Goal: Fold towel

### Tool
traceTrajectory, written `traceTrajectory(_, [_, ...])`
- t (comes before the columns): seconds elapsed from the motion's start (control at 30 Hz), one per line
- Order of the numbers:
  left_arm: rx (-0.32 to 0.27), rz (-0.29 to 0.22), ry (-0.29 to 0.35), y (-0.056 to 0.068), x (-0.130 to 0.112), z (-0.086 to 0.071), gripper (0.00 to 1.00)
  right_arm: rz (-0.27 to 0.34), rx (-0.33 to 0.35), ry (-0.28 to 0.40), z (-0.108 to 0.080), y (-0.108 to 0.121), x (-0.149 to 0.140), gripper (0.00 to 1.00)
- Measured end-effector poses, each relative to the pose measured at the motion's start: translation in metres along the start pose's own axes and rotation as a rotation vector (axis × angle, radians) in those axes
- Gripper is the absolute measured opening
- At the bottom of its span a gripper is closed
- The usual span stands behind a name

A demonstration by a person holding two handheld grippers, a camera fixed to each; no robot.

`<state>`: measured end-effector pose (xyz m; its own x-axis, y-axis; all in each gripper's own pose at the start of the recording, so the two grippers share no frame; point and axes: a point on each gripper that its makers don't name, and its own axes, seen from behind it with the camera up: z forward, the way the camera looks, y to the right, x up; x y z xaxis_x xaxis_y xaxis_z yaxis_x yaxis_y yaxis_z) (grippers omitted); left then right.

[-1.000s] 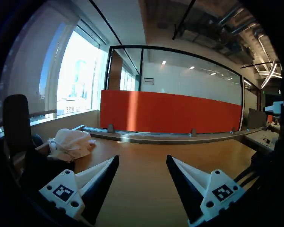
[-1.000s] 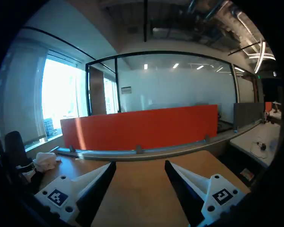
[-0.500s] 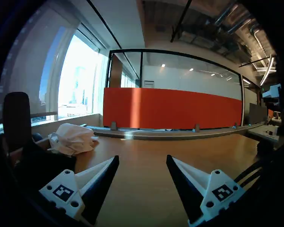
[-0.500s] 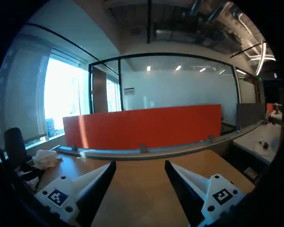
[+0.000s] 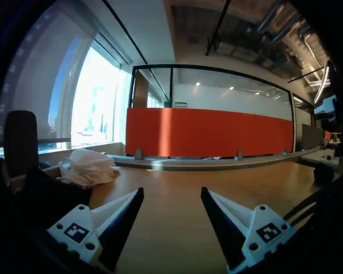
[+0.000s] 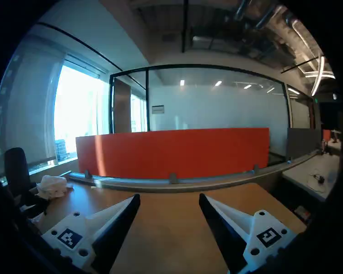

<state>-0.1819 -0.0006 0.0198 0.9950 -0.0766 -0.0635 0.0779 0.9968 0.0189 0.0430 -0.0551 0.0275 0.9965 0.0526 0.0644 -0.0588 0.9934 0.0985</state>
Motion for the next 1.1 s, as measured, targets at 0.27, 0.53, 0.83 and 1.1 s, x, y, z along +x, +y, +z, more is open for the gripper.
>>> traceTrajectory(0.27, [0.003,0.033,0.001,0.0010,-0.0076,0.0018,0.92,-0.007,0.005,-0.010,0.0010,0.0012,-0.0083,0.99])
traceTrajectory(0.53, [0.006,0.036,0.001,-0.0003,-0.0081,0.0013,0.92,-0.010,0.005,-0.010,0.0023,0.0011,-0.0063,0.99])
traceTrajectory(0.83, [-0.002,0.039,-0.001,0.0022,-0.0084,0.0012,0.92,0.000,0.004,-0.010,0.0021,0.0023,-0.0061,0.99])
traceTrajectory(1.1, [0.011,0.040,-0.001,-0.0010,-0.0089,-0.0002,0.92,0.008,0.000,-0.003,0.0007,0.0061,-0.0044,0.99])
